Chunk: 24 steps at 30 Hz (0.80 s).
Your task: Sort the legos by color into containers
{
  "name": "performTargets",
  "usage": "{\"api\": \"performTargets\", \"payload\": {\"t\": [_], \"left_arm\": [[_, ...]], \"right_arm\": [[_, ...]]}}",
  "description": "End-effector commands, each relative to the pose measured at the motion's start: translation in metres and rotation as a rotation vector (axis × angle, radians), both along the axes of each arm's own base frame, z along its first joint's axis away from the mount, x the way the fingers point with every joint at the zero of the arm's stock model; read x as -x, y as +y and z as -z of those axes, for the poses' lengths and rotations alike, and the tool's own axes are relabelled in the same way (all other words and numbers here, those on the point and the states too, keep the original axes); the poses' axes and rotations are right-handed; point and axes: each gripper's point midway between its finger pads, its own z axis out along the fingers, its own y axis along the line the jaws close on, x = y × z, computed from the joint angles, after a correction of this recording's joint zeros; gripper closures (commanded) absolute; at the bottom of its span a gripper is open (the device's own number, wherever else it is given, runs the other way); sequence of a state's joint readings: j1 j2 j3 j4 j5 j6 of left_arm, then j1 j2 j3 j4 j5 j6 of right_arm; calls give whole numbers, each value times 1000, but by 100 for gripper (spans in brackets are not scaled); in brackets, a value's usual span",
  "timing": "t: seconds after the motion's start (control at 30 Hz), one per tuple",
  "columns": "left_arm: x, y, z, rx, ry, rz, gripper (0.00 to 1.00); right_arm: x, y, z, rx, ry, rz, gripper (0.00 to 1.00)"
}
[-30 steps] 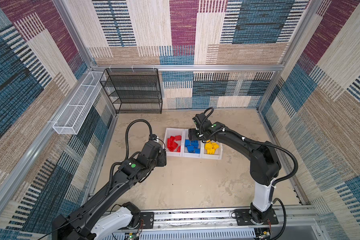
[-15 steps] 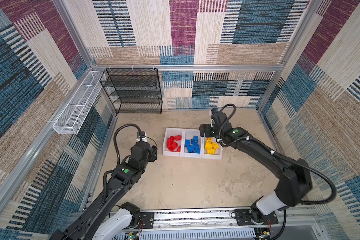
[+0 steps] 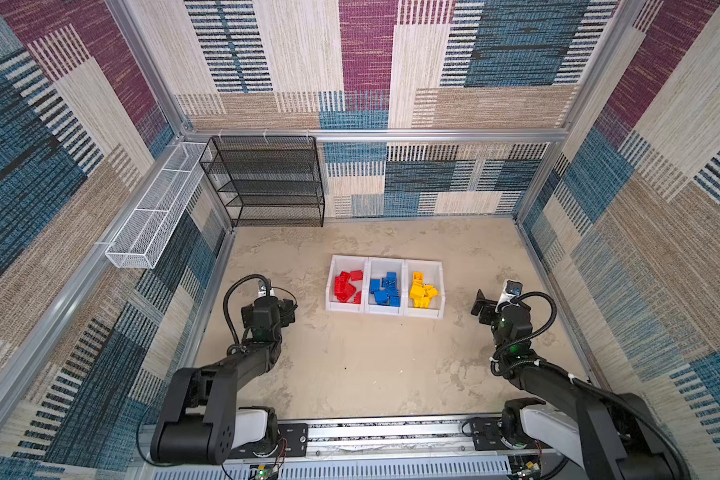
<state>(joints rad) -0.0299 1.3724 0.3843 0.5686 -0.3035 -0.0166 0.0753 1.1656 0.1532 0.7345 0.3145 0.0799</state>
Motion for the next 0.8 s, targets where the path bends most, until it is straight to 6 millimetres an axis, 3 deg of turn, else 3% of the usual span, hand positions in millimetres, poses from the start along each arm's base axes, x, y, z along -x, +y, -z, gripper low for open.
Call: {"api": "performTargets", "payload": {"t": [0.0,0.03,0.13,0.2,0.23,0.37,0.77], "left_arm": [[-30,-16,-8,83,-117,119,1],[-34,-16,-12,71,-183,139,1],[-36,-23,-6,93,-123,178,1],[-37,-22,-5,108,-90,172,1],[-38,-20,-3,113,-73,160,1],[-39,-19,-5,103,-94,161,1],[-39,-19,-7,99,-109,164,1]], "right_arm": [[-16,-7,-48,6,-224,12,1],[-18,-9,-51,11,-249,11,0],[-26,-7,-46,-17,-291,-30,0],[-47,20,-29,20,-205,-206,0],[-47,26,-34,43,-260,-245,0],[-47,26,-27,30,-206,-244,0],[-46,26,-29,35,-223,-243,0]]}}
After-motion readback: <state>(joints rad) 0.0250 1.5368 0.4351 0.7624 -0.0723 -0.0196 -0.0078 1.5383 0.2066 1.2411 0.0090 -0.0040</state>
